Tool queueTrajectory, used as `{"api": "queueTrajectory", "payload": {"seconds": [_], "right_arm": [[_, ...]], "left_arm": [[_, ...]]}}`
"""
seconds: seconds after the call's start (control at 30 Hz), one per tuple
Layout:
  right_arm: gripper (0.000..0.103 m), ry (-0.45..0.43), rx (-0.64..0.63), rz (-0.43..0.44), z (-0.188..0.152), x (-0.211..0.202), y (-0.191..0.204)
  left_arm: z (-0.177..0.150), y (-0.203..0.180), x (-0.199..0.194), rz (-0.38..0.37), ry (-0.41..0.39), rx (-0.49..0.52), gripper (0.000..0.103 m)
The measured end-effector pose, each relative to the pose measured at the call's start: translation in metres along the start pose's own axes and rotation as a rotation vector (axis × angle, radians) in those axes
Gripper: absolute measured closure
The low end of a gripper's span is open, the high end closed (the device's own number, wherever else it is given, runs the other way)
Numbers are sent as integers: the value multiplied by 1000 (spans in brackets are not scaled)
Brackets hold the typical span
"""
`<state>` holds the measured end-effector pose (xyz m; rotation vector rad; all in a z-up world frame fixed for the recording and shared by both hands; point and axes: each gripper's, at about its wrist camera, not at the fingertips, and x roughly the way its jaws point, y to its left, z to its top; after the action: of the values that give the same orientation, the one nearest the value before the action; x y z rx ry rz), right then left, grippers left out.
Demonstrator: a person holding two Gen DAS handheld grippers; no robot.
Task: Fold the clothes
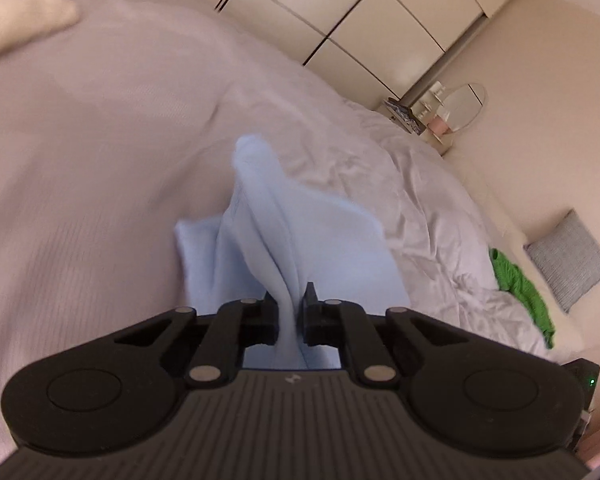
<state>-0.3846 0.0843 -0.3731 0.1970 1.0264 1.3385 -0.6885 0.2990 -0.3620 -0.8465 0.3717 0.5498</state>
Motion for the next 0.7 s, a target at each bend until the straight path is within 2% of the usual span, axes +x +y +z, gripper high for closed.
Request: {"api": "queueTrajectory", "payload": {"seconds": [0.17,0.23,0.33,0.47,0.53,0.6,0.7], "right_arm": [[58,28,-138,-94,2,9,19],[58,46,-194,-127,0,9,24],[56,80,-295,-187,-21,-2,26],[55,54,-281,-183,-23,-15,30],[56,19,-307,-178,-21,-22,38],[56,-26,-343,-182,-22,-32,46],[59,-75,-394,-147,-26,-40,58]], "left_arm": [[-10,23,11,-40,-3,-78,94],[-14,32,17,-21,16,-90,87],[-17,37,15,-3,30,-133,87],[-12,8,-27,127,-58,-37,84],[-14,-9,-44,166,-93,20,84],[-20,-27,-56,149,-107,89,84],[-37,-48,-56,108,-64,168,88]]}}
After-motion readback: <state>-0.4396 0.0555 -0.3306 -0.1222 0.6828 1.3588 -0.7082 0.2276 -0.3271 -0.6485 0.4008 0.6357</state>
